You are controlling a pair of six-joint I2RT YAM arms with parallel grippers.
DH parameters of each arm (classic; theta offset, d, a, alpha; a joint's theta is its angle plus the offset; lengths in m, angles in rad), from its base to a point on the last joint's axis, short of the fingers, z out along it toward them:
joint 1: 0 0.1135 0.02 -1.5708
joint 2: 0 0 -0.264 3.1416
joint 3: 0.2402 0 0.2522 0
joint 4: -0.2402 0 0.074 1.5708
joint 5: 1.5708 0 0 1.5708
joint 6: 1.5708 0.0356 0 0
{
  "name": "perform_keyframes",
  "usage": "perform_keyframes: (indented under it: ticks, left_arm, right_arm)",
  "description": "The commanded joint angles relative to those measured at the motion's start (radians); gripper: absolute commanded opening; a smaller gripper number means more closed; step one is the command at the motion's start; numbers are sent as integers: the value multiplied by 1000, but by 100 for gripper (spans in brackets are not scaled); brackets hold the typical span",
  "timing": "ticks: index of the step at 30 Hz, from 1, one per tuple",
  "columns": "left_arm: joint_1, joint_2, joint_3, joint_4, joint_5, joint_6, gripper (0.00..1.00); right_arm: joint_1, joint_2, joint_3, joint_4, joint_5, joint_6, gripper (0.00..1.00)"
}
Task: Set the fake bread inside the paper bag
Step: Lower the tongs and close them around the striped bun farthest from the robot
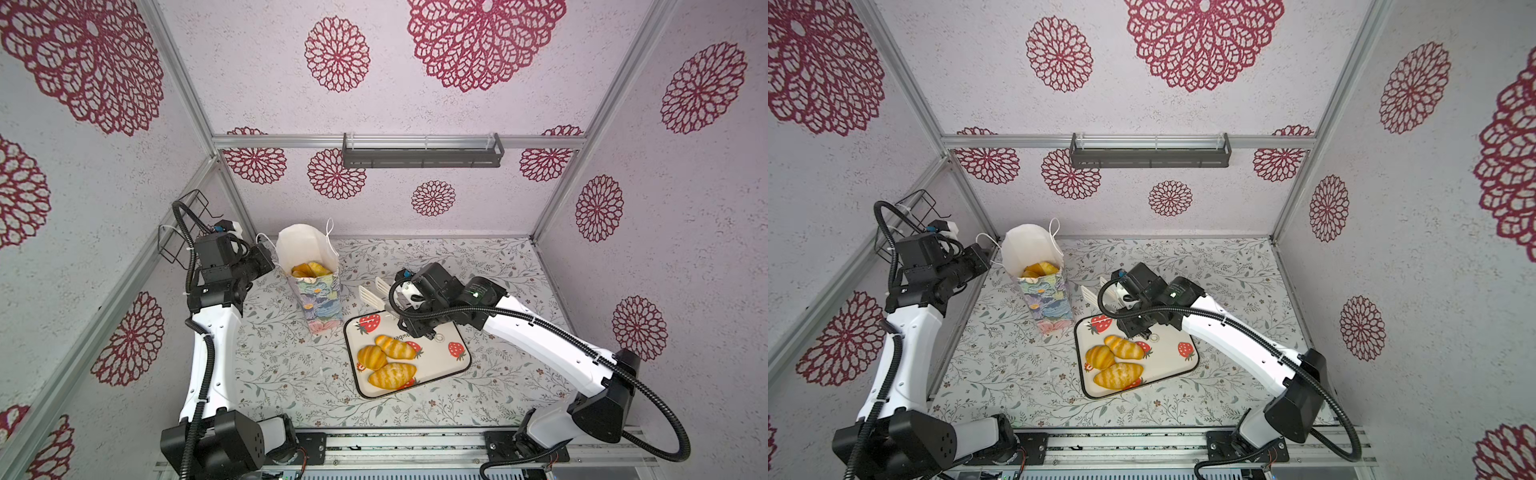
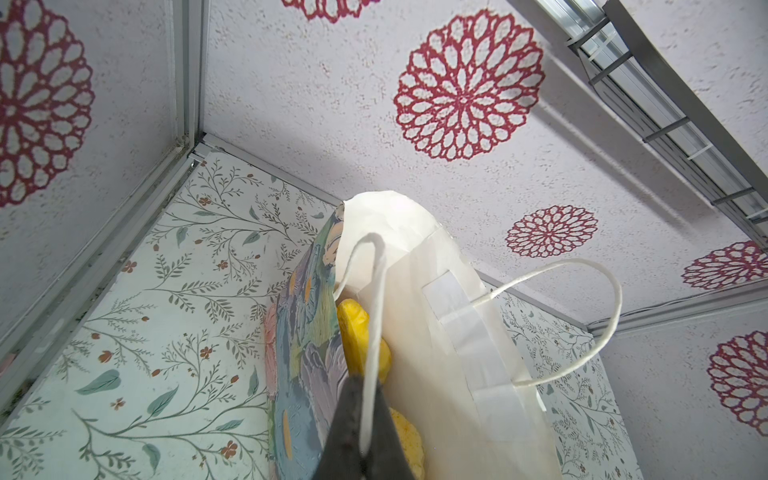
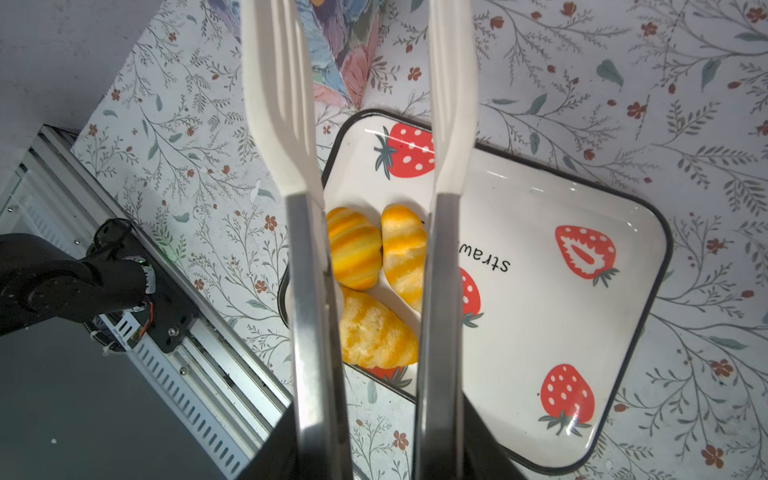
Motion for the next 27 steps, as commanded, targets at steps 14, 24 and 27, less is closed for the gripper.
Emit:
perform_keyframes:
  ticks: [14, 24, 27]
  left_arm:
    - [8, 8, -11, 32, 13, -12, 0]
    - [9, 7, -11, 31, 13, -11, 0]
    - [9, 7, -11, 32, 14, -10, 0]
  right_arm:
    - [30, -69, -112, -90, -37, -2, 44]
    - [124, -33, -140, -131, -56, -19, 44]
    - [136, -20, -145, -123, -52, -23, 44]
